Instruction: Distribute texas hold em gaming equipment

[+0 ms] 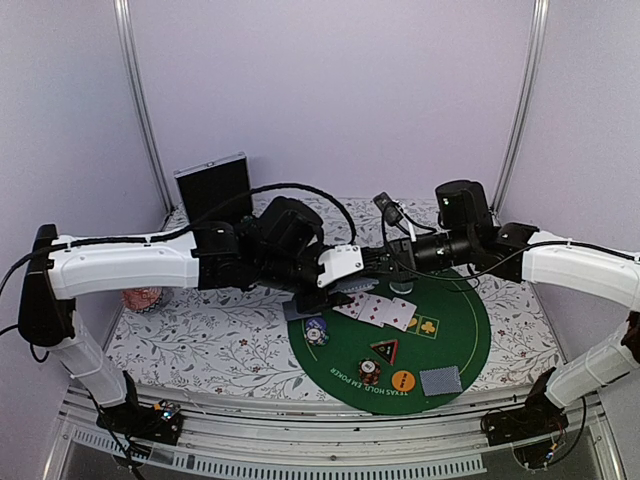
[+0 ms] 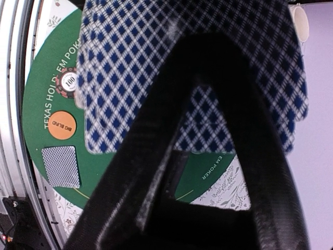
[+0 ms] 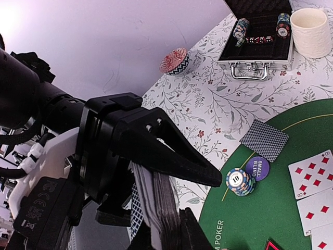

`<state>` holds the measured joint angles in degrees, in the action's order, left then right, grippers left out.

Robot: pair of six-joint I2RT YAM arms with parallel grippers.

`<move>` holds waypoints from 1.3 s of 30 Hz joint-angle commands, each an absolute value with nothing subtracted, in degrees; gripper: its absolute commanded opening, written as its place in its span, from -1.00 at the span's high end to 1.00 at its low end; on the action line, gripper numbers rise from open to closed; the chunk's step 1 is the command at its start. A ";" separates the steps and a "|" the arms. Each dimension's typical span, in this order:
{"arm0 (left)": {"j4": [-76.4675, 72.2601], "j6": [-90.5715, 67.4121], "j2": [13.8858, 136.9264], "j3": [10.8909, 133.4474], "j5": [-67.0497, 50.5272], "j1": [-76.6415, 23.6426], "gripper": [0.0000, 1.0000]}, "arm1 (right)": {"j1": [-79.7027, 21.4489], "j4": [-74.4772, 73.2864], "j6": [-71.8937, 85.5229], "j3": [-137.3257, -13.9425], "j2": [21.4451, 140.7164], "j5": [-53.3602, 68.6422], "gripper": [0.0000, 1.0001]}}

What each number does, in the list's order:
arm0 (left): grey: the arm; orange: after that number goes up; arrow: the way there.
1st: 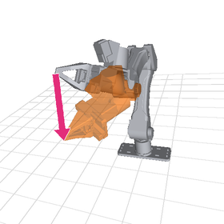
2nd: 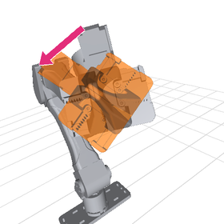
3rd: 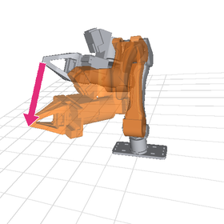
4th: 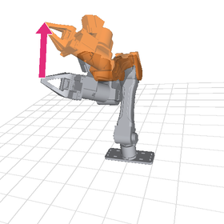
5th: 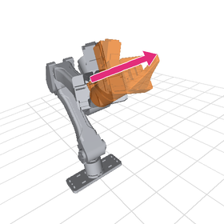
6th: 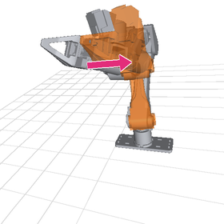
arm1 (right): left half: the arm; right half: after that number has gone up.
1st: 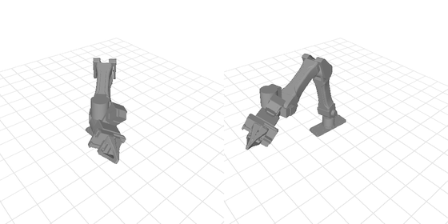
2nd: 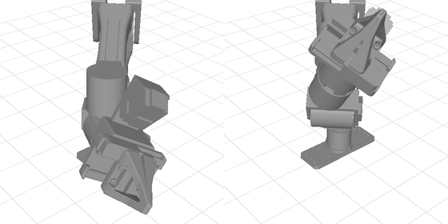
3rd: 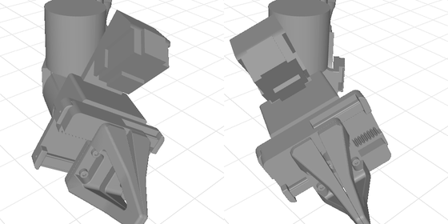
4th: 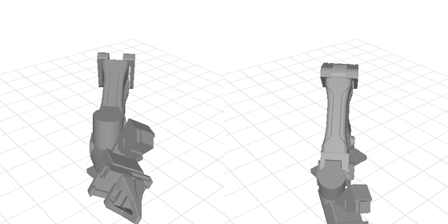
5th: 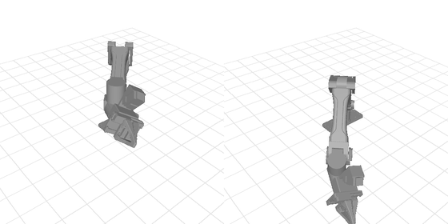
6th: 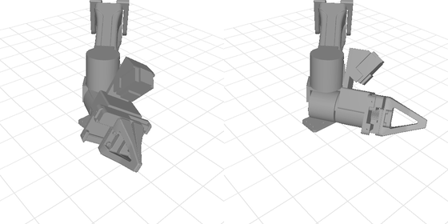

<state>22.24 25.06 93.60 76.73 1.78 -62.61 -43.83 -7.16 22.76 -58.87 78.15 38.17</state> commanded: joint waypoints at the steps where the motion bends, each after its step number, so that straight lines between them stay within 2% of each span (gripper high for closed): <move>1: 21.01 24.38 91.76 77.17 1.33 -61.66 0.07 | -44.41 -7.09 22.65 -61.07 79.61 39.17 0.59; 3: 21.01 24.51 91.83 77.20 1.32 -61.63 0.07 | -44.43 -7.11 22.75 -61.05 79.93 38.56 0.42; 6: 21.31 24.78 91.76 77.01 1.52 -61.69 0.07 | -44.39 -8.14 22.51 -61.08 80.06 37.09 0.28; 11: 22.15 25.26 91.34 76.27 2.44 -61.67 0.07 | -44.01 -14.41 20.34 -61.74 78.49 30.65 0.25; 17: 22.49 25.24 91.22 75.40 2.98 -61.64 0.07 | -43.21 -16.53 19.48 -61.30 75.36 29.30 0.23; 19: 22.42 25.30 91.27 75.39 3.05 -61.62 0.07 | -43.18 -16.98 19.30 -61.63 75.22 29.75 0.28; 29: 23.18 25.31 91.38 75.17 4.46 -61.55 0.07 | -42.98 -21.54 18.34 -63.90 74.03 28.05 0.83; 39: 23.47 24.84 91.54 74.90 4.83 -60.97 0.07 | -41.88 -26.08 17.10 -66.27 72.54 26.37 0.95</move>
<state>23.51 25.04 93.34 75.66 4.80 -61.91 -42.68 -22.87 18.20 -64.18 73.82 28.95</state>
